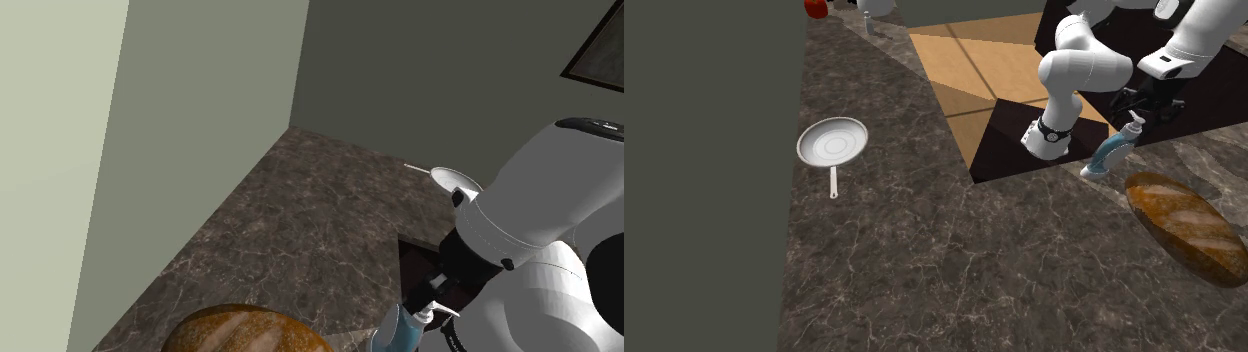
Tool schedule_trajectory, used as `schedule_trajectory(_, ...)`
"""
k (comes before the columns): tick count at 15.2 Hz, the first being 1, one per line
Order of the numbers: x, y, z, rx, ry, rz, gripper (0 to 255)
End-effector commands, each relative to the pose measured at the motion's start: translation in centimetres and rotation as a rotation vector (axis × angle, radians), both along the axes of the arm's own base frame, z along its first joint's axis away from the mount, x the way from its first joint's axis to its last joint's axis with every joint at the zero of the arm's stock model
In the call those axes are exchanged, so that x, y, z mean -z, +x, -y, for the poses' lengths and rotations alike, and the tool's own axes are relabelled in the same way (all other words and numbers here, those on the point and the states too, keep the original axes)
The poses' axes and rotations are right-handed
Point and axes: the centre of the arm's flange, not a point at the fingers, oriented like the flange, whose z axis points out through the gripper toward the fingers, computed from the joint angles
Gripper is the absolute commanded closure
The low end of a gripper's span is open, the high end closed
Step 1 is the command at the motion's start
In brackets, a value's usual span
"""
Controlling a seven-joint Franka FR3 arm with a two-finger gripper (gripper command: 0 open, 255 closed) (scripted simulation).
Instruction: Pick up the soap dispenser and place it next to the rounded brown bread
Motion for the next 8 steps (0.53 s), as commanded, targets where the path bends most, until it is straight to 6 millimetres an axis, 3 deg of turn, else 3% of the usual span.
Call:
schedule_trajectory(1, 0.0, 0.0, 0.0, 0.0, 0.0, 0.0, 0)
schedule_trajectory(4, 0.0, 0.0, 0.0, 0.0, 0.0, 0.0, 0)
schedule_trajectory(8, -5.0, -0.3, 0.0, 0.0, 0.0, 0.0, 0)
